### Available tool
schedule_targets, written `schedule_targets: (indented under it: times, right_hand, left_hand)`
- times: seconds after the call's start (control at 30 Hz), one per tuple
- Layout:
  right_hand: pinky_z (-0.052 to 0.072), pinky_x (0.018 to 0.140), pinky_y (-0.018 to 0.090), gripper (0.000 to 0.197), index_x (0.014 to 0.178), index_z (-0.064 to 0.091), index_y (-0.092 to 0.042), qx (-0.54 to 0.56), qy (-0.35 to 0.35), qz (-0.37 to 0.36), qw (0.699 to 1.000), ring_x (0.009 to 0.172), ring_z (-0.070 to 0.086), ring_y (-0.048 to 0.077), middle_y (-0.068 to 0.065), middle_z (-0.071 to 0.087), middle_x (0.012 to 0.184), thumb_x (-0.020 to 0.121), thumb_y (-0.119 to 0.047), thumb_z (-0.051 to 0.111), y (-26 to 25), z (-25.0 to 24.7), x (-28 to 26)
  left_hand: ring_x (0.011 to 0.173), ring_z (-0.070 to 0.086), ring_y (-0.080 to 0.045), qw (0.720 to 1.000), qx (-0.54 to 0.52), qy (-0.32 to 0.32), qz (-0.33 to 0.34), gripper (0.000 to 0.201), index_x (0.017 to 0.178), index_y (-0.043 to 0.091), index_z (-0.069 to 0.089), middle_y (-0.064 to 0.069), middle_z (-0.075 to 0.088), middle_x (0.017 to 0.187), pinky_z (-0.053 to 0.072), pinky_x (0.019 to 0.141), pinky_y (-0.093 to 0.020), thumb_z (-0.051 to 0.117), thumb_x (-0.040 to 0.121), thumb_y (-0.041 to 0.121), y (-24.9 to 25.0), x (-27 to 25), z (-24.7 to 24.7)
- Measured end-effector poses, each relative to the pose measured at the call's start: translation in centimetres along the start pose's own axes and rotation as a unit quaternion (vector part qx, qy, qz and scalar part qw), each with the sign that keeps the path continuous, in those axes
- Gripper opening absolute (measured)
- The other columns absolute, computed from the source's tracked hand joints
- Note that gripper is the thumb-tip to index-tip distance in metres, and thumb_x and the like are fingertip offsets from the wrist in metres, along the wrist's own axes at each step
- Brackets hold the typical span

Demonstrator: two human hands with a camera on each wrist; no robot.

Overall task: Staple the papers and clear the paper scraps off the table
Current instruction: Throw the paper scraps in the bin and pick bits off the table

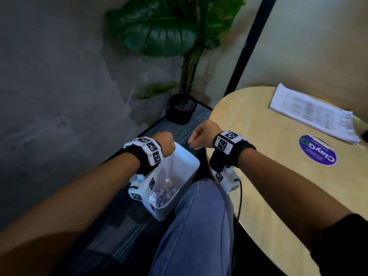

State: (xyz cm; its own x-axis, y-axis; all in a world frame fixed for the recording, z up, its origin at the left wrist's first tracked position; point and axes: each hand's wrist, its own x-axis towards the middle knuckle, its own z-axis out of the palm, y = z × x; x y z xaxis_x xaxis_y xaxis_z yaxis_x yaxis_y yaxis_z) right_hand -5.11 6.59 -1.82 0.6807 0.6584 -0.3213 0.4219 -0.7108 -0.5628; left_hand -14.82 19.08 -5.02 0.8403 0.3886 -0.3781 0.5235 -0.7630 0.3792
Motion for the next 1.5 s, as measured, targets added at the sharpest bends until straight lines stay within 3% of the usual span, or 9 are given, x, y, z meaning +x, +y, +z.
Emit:
schedule_targets:
  times: [0.2, 0.37, 0.53, 0.73, 0.93, 1.17, 1.27, 1.37, 1.5]
  right_hand:
    - [0.042, 0.055, 0.012, 0.020, 0.059, 0.067, -0.023, -0.074, -0.049, -0.021, 0.996, 0.060, 0.061, 0.003, 0.001, 0.068, 0.067, 0.074, -0.010, 0.072, -1.3, 1.5, 2.0]
    - [0.056, 0.077, 0.022, 0.013, 0.077, 0.076, -0.012, -0.097, -0.068, -0.034, 0.992, 0.070, 0.068, 0.010, 0.003, 0.073, 0.078, 0.074, -0.001, 0.071, -1.7, 2.7, 3.0]
    - [0.057, 0.075, 0.020, 0.009, 0.081, 0.076, -0.012, -0.108, -0.081, -0.049, 0.990, 0.056, 0.065, -0.001, 0.001, 0.072, 0.072, 0.078, -0.007, 0.070, -1.9, 3.1, 3.4]
    - [0.059, 0.075, 0.025, 0.008, 0.081, 0.075, -0.012, -0.098, -0.098, -0.050, 0.989, 0.074, 0.073, 0.016, 0.007, 0.072, 0.074, 0.078, -0.008, 0.070, -2.6, 3.1, 3.0]
    - [0.060, 0.070, 0.027, 0.013, 0.089, 0.074, -0.001, -0.076, -0.096, -0.049, 0.991, 0.066, 0.069, 0.017, 0.012, 0.074, 0.080, 0.081, -0.011, 0.070, -3.2, 3.1, 2.6]
    - [0.057, 0.057, 0.017, 0.011, 0.087, 0.076, -0.006, -0.093, -0.123, -0.040, 0.987, 0.058, 0.066, 0.014, 0.007, 0.070, 0.068, 0.077, -0.007, 0.074, -3.8, 3.0, 3.1]
    - [0.051, 0.048, 0.017, 0.017, 0.081, 0.074, -0.007, -0.137, -0.122, -0.042, 0.982, 0.049, 0.062, 0.012, -0.001, 0.067, 0.056, 0.074, -0.022, 0.078, -3.7, 3.3, 3.0]
    - [0.055, 0.059, 0.025, 0.018, 0.092, 0.071, 0.000, -0.133, -0.129, -0.038, 0.982, 0.061, 0.066, 0.020, 0.013, 0.074, 0.084, 0.087, -0.015, 0.063, -3.4, 3.6, 2.8]
    - [0.053, 0.087, 0.029, 0.030, 0.106, 0.072, -0.011, -0.151, -0.111, -0.072, 0.980, 0.096, 0.068, 0.020, 0.008, 0.072, 0.107, 0.086, 0.004, 0.055, -3.3, 3.2, 2.4]
  left_hand:
    - [0.071, 0.050, -0.024, 1.000, -0.015, -0.007, 0.003, 0.017, 0.077, 0.005, 0.064, -0.018, 0.064, 0.084, 0.039, 0.065, -0.029, 0.048, 0.082, 0.008, -2.0, 0.9, 0.7]
    - [0.087, 0.066, -0.029, 0.999, -0.043, -0.012, 0.001, 0.017, 0.087, 0.003, 0.072, -0.012, 0.072, 0.092, 0.049, 0.073, -0.028, 0.056, 0.083, 0.006, -2.9, 1.1, 0.5]
    - [0.077, 0.062, -0.016, 0.998, -0.053, -0.025, 0.012, 0.019, 0.096, 0.008, 0.074, -0.006, 0.074, 0.099, 0.046, 0.073, -0.021, 0.061, 0.084, 0.003, -3.5, 1.2, 0.5]
    - [0.093, 0.068, -0.026, 0.999, -0.047, -0.005, 0.010, 0.017, 0.093, 0.008, 0.074, -0.009, 0.073, 0.098, 0.055, 0.087, -0.036, 0.062, 0.081, 0.011, -3.3, 1.1, 0.8]
    - [0.041, 0.052, -0.007, 0.998, -0.056, -0.018, -0.002, 0.018, 0.080, 0.002, 0.069, -0.002, 0.060, 0.054, 0.050, 0.055, -0.022, 0.070, 0.081, 0.020, -3.3, 0.7, 0.6]
    - [0.070, 0.072, -0.026, 0.995, -0.048, -0.084, 0.012, 0.034, 0.111, 0.011, 0.070, -0.011, 0.072, 0.104, 0.059, 0.071, -0.031, 0.054, 0.086, -0.006, -3.6, 0.6, 0.0]
    - [0.042, 0.061, -0.008, 0.996, -0.038, -0.083, -0.003, 0.006, 0.085, 0.008, 0.073, -0.009, 0.074, 0.078, 0.050, 0.050, -0.020, 0.068, 0.082, 0.010, -3.7, 0.5, 0.4]
    - [0.036, 0.050, -0.004, 0.998, -0.023, -0.062, -0.022, 0.024, 0.071, 0.010, 0.066, 0.002, 0.060, 0.046, 0.042, 0.051, -0.020, 0.062, 0.088, 0.025, -3.7, 0.6, 1.0]
    - [0.073, 0.063, -0.022, 0.996, 0.003, -0.083, -0.005, 0.030, 0.110, 0.008, 0.067, -0.008, 0.068, 0.103, 0.050, 0.074, -0.030, 0.050, 0.088, -0.004, -3.1, 0.1, 0.5]
